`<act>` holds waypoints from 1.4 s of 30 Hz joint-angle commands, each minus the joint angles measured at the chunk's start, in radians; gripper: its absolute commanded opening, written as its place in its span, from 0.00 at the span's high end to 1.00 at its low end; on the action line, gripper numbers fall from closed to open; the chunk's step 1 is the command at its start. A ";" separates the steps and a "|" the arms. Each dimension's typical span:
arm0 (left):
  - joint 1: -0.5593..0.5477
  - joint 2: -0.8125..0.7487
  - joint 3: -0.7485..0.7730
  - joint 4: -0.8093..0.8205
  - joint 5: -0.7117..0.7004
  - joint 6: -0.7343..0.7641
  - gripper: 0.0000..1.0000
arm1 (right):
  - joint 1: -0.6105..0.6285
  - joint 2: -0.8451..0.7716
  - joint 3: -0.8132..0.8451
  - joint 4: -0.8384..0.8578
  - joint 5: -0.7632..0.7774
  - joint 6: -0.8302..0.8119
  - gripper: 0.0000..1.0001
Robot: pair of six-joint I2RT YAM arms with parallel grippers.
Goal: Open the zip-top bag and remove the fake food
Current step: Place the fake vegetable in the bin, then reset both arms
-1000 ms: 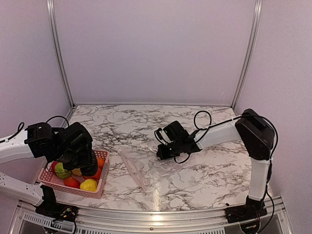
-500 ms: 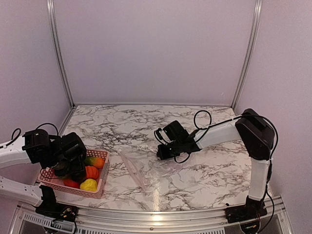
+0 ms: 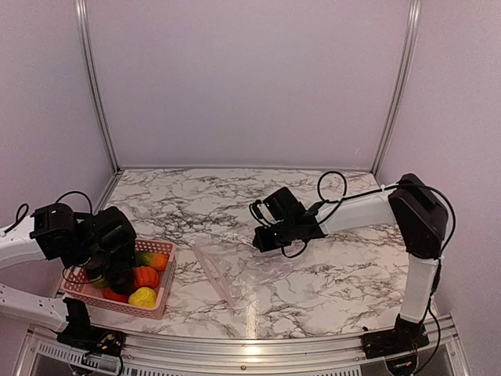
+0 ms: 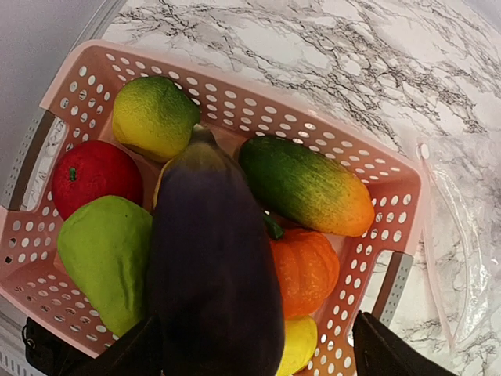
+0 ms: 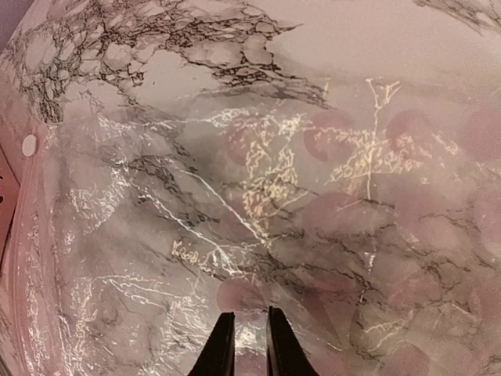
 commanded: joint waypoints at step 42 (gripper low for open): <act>0.100 0.415 0.266 1.080 0.256 0.660 0.01 | -0.009 -0.706 -0.016 -0.171 0.422 0.080 0.01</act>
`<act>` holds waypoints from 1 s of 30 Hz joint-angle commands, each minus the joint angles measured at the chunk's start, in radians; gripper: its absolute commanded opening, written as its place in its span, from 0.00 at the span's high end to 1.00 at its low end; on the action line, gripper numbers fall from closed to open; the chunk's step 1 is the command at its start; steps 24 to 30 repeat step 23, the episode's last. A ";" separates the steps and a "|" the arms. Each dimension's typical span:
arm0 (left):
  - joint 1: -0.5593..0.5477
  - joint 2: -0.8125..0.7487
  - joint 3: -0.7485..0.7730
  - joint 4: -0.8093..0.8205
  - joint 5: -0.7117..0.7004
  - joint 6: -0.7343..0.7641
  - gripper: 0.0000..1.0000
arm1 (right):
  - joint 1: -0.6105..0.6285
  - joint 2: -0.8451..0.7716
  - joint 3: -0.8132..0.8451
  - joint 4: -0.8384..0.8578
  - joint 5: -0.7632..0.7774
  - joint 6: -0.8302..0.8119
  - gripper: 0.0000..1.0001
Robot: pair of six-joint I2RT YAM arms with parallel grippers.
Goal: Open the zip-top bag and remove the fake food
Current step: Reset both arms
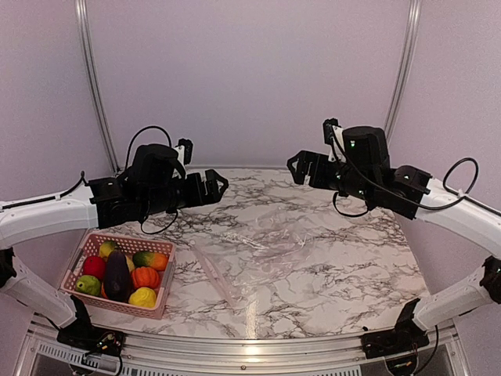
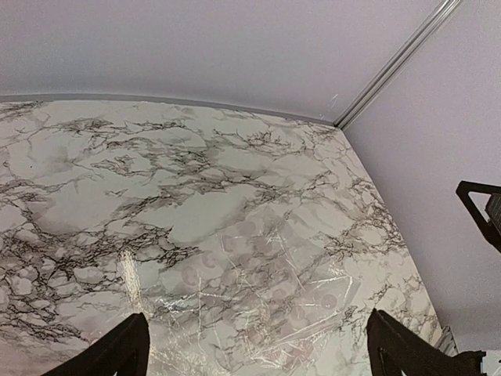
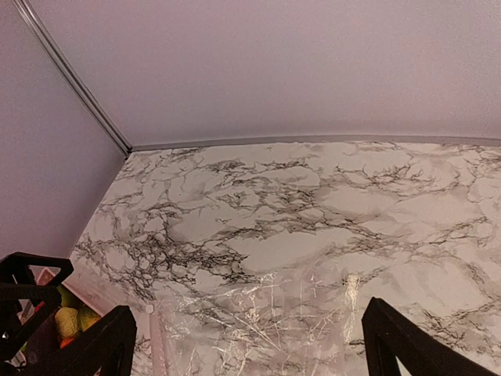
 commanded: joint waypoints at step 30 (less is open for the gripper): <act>0.026 -0.053 0.047 -0.046 -0.031 0.046 0.01 | -0.009 -0.055 -0.019 0.063 0.017 -0.050 0.01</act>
